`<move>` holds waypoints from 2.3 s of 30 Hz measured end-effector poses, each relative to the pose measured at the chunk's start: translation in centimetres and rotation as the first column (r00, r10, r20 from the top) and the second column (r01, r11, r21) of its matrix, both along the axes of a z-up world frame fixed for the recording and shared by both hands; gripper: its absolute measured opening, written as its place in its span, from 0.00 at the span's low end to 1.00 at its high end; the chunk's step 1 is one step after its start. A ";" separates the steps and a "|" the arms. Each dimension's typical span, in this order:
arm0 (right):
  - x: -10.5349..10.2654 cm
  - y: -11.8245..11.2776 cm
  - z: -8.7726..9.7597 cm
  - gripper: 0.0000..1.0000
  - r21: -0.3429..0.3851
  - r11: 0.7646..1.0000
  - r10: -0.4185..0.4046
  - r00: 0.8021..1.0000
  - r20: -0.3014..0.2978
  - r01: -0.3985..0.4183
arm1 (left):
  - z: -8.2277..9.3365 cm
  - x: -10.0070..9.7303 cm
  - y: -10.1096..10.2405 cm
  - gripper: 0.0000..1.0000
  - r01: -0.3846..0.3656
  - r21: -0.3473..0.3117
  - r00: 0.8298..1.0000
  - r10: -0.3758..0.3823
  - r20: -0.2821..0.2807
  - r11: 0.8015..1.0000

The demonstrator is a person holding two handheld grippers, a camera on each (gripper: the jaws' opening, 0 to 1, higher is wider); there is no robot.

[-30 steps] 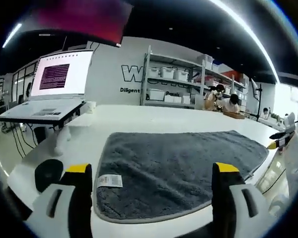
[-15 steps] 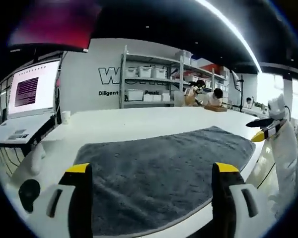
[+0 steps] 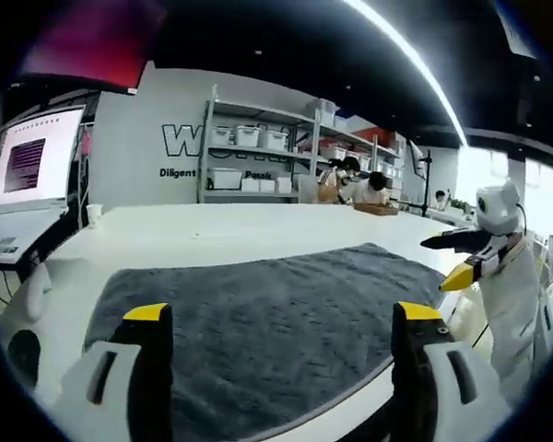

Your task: Open the folded towel by lifting each exposed corner and separating the folded layers until the towel lies flat within the target outline without major curled edges

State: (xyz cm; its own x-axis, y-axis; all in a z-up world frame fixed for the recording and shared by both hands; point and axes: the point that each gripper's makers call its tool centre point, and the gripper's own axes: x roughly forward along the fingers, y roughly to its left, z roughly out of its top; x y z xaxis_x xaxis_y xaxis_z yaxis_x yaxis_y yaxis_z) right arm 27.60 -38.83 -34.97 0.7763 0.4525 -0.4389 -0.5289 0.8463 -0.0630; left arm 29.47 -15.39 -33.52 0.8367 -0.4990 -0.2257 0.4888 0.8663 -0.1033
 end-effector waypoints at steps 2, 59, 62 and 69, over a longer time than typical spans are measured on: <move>-0.1 0.1 -0.2 0.99 0.001 1.000 0.004 1.000 -0.006 -0.004 | 0.0 -0.1 -0.5 0.97 0.012 -0.001 1.000 -0.012 -0.003 1.000; 0.5 -0.7 -2.0 0.98 0.001 0.999 -0.035 0.997 -0.075 0.035 | -1.2 0.5 -0.5 0.99 0.049 -0.036 0.998 -0.050 -0.023 0.998; 0.6 -0.8 -2.1 0.98 0.005 0.999 -0.039 0.996 -0.078 0.039 | -1.0 0.7 -0.6 0.99 0.049 -0.047 0.999 -0.050 -0.018 0.998; 0.3 -1.3 -1.9 0.98 0.008 0.999 -0.050 0.996 -0.073 0.051 | -0.8 0.7 -1.0 0.99 0.059 -0.053 0.998 -0.060 -0.013 0.997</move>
